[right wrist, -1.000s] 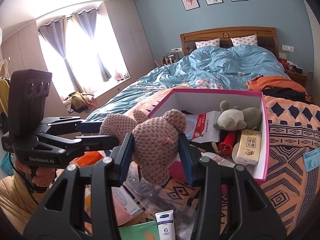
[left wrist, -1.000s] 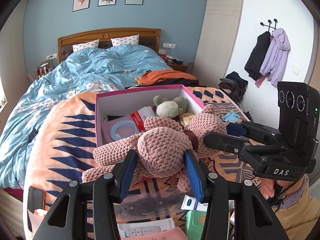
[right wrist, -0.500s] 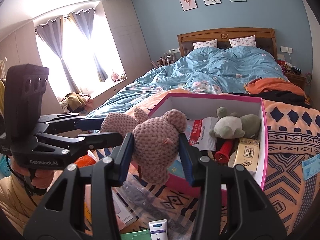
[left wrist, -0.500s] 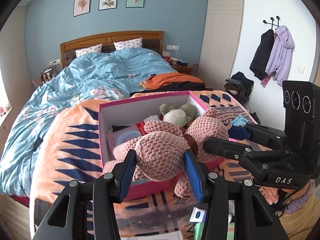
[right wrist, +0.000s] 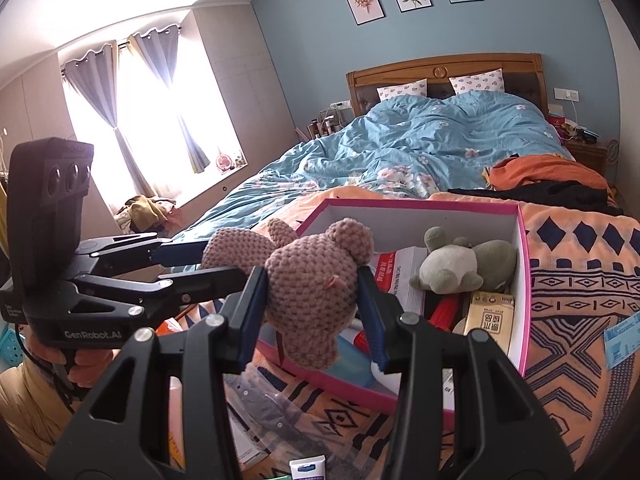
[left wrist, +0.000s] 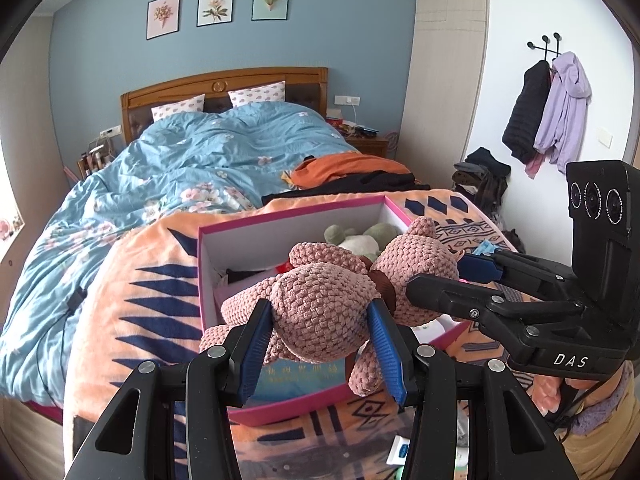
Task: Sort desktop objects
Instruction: 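Carry the pink plush bunny with both tools and lower it into the pink box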
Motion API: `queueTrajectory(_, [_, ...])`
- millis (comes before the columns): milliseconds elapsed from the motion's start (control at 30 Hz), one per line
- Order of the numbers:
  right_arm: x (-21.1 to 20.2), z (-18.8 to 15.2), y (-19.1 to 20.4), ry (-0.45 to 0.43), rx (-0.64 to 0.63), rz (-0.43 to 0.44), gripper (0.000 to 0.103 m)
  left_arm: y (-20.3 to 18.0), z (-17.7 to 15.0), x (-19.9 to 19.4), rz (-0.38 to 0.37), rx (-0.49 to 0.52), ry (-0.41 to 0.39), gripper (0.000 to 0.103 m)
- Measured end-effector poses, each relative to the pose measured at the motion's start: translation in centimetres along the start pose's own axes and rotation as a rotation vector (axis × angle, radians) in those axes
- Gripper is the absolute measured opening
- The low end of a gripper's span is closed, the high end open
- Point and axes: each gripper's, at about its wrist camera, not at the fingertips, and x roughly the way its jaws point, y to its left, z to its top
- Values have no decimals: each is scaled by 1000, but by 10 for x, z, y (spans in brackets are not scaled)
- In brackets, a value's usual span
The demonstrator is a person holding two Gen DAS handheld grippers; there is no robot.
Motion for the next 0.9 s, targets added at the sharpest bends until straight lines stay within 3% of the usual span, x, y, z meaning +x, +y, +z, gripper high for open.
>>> queueTrajectory(900, [22,28,-33,-2,42,-57,47,15,33,41,-63,-30,23,50])
